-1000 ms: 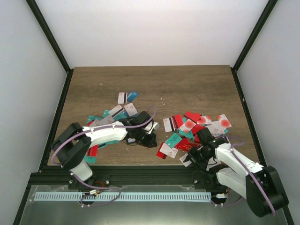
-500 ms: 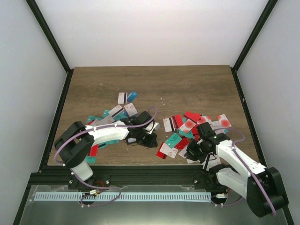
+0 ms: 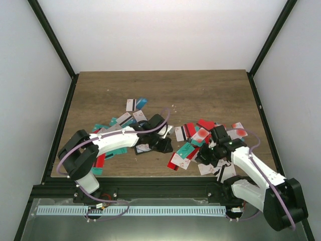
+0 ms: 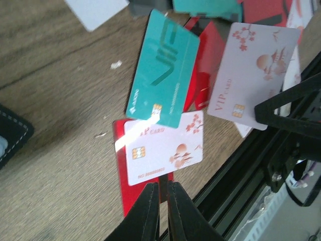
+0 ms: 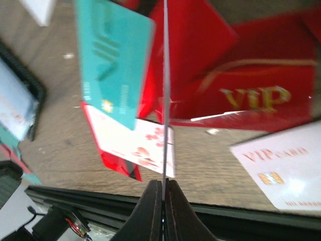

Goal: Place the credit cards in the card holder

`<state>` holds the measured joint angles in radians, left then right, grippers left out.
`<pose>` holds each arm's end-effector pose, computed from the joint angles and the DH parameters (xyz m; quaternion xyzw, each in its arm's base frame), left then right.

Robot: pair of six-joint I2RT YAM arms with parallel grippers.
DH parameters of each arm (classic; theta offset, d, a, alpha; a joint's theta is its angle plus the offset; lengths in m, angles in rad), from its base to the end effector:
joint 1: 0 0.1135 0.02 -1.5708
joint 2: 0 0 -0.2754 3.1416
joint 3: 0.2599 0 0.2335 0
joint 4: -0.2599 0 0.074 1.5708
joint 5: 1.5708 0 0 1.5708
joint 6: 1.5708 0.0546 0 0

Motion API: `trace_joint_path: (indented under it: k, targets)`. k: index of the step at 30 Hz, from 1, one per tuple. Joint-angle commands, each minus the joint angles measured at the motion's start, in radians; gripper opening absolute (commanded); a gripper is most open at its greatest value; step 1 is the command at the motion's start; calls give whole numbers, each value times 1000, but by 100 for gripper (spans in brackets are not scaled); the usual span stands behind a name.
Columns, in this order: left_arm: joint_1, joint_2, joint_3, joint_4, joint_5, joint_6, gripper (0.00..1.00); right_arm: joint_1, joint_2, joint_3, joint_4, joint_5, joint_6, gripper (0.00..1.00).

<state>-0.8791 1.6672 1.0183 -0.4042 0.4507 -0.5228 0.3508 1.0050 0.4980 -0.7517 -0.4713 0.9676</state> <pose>0.1880 -0.2643 0.1921 0.2233 0.9172 -0.3260 0.0514 0.1196 0.0702 0.1721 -0.2570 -0.9262 -0.2749 0.0218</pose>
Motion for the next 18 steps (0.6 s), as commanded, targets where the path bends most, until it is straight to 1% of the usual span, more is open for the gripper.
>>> trace_joint_path:
  k: [1,4,6,10,13,15,18]
  targets:
    - [24,-48,55,5,23,-14,9,-4,-11,91,109,-35,-132,1]
    - [81,-91,60,8,57,-20,13,-3,-16,130,203,-76,-201,1]
    - [122,-127,52,19,99,-22,16,-3,-11,151,281,-140,-253,1]
    - [213,-203,20,78,216,-35,26,-3,16,178,425,-323,-341,1]
    - [270,-251,-9,135,316,-51,37,-3,32,201,488,-431,-398,1]
    - [294,-276,-30,192,395,-74,42,-4,32,213,526,-488,-415,1]
    - [307,-300,-50,273,481,-111,48,-4,34,219,589,-598,-416,1]
